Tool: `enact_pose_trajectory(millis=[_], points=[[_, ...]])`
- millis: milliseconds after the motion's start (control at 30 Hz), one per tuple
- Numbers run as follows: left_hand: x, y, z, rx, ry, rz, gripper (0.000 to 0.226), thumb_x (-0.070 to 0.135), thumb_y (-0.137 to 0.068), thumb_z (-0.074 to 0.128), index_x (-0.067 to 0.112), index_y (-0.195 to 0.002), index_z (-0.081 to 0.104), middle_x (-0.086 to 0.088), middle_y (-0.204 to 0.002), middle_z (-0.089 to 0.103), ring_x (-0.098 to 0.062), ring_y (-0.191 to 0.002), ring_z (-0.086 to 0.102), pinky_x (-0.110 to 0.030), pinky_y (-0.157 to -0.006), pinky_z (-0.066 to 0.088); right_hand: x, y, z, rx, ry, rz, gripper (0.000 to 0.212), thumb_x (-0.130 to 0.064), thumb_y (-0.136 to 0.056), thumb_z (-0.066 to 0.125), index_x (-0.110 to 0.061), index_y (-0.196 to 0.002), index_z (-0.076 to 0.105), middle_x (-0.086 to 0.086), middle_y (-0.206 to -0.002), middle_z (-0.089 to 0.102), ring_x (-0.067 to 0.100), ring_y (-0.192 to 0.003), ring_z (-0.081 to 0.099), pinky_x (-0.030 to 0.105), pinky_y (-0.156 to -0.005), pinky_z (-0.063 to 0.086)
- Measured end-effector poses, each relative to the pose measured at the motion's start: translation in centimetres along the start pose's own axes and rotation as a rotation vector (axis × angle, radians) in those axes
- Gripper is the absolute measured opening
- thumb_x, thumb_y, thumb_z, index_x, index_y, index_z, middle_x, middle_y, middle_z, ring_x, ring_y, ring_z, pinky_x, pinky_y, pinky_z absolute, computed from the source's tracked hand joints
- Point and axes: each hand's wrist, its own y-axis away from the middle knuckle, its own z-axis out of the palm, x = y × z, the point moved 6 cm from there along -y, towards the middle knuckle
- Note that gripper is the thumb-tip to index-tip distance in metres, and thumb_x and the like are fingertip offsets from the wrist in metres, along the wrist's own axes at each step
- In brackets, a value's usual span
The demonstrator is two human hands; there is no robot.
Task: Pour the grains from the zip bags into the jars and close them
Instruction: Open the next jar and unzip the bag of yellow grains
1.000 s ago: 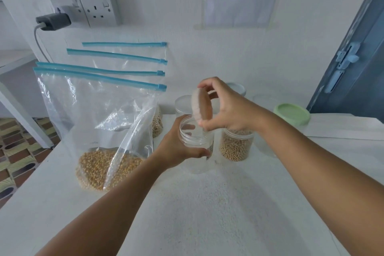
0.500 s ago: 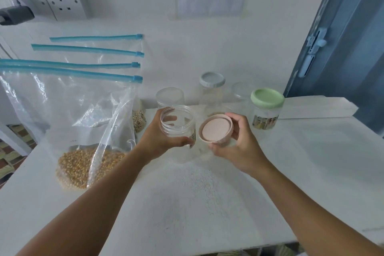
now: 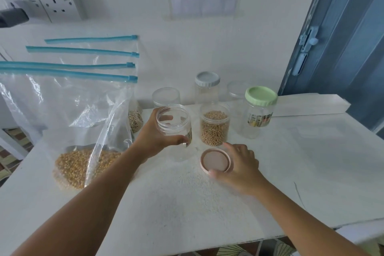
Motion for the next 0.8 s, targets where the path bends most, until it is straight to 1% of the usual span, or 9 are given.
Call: enact_pose_trajectory(millis=[100,167,233,333,567,633,700,767,800], points=[[0.2,0.2,0.0,-0.024,0.004,-0.005,0.116,0.054,-0.047,0.102,0.033,-0.145,0.042,0.013,-0.131,0.058,-0.002,-0.127,0.055,-0.042,-0.112,0.049,-2.9,-0.3,-1.9,0.065,-0.205,-0.123,0.081,-0.077,-0.077,0.061,-0.043,-0.149,0.045,-0.011,-0.139,0.045,0.018,-0.135,0.037,0.049,-0.117,0.030],[0.5,0.4,0.1,-0.049,0.008,-0.002,0.115,0.046,-0.050,0.103,0.031,-0.145,0.042,0.013,-0.132,0.057,-0.001,-0.127,0.054,-0.041,-0.111,0.049,-5.6,-1.4,-2.9,0.077,-0.295,-0.188,0.077,-0.071,-0.083,0.067,-0.039,-0.150,0.048,-0.014,-0.143,0.048,0.013,-0.137,0.039,0.049,-0.118,0.034],[0.9,0.7,0.1,-0.080,0.012,0.005,0.110,0.033,-0.055,0.104,0.031,-0.145,0.041,0.014,-0.133,0.056,0.000,-0.127,0.054,-0.038,-0.110,0.049,-8.7,-2.7,-3.5,-0.006,-0.348,-0.226,0.079,-0.062,-0.087,0.074,-0.039,-0.155,0.041,-0.017,-0.146,0.046,0.011,-0.139,0.040,0.043,-0.118,0.036],[1.0,1.3,0.1,-0.124,0.020,-0.007,0.106,0.028,-0.058,0.103,0.034,-0.143,0.041,0.014,-0.134,0.056,-0.002,-0.129,0.054,-0.032,-0.107,0.050,-12.0,-4.1,-3.4,-0.142,-0.331,-0.246,0.093,-0.073,-0.080,0.073,-0.046,-0.159,0.032,-0.019,-0.154,0.042,0.010,-0.134,0.044,0.043,-0.113,0.042],[1.1,2.7,-0.4,-0.137,0.019,-0.012,0.100,0.027,-0.060,0.102,0.038,-0.138,0.041,0.012,-0.136,0.054,-0.002,-0.129,0.053,-0.036,-0.112,0.048,-12.9,-4.2,-2.9,-0.141,-0.311,-0.280,0.092,-0.081,-0.071,0.072,-0.047,-0.151,0.042,-0.023,-0.145,0.051,0.000,-0.123,0.050,0.043,-0.108,0.048],[1.4,3.0,-0.5,-0.150,-0.019,-0.028,0.109,0.031,-0.060,0.102,0.032,-0.146,0.035,0.011,-0.141,0.049,-0.003,-0.133,0.049,-0.041,-0.116,0.045,-13.0,-4.2,-3.1,-0.150,-0.306,-0.277,0.092,-0.077,-0.072,0.074,-0.046,-0.152,0.041,-0.022,-0.146,0.050,0.002,-0.124,0.049,0.042,-0.108,0.047],[1.6,3.6,-1.1,-0.197,-0.104,-0.072,0.133,0.043,-0.056,0.102,0.028,-0.159,0.018,0.007,-0.155,0.041,-0.010,-0.142,0.042,-0.043,-0.121,0.039,-13.2,-4.1,-3.5,-0.168,-0.299,-0.289,0.093,-0.074,-0.072,0.078,-0.045,-0.153,0.042,-0.024,-0.148,0.049,0.001,-0.127,0.048,0.040,-0.109,0.046],[2.3,5.0,-2.7,-0.260,-0.187,-0.130,0.149,0.050,-0.054,0.100,0.036,-0.164,0.000,0.007,-0.159,0.035,-0.016,-0.141,0.044,-0.040,-0.118,0.042,-13.4,-4.2,-3.9,-0.189,-0.283,-0.305,0.094,-0.072,-0.071,0.079,-0.044,-0.153,0.042,-0.024,-0.149,0.048,0.002,-0.131,0.047,0.039,-0.110,0.044],[2.9,5.8,-3.9,-0.286,-0.244,-0.146,0.147,0.051,-0.056,0.099,0.039,-0.164,-0.001,0.011,-0.154,0.039,-0.013,-0.134,0.050,-0.036,-0.113,0.046,-13.4,-4.3,-4.0,-0.199,-0.277,-0.306,0.095,-0.074,-0.070,0.078,-0.044,-0.153,0.042,-0.025,-0.149,0.047,0.003,-0.133,0.046,0.039,-0.111,0.043]])
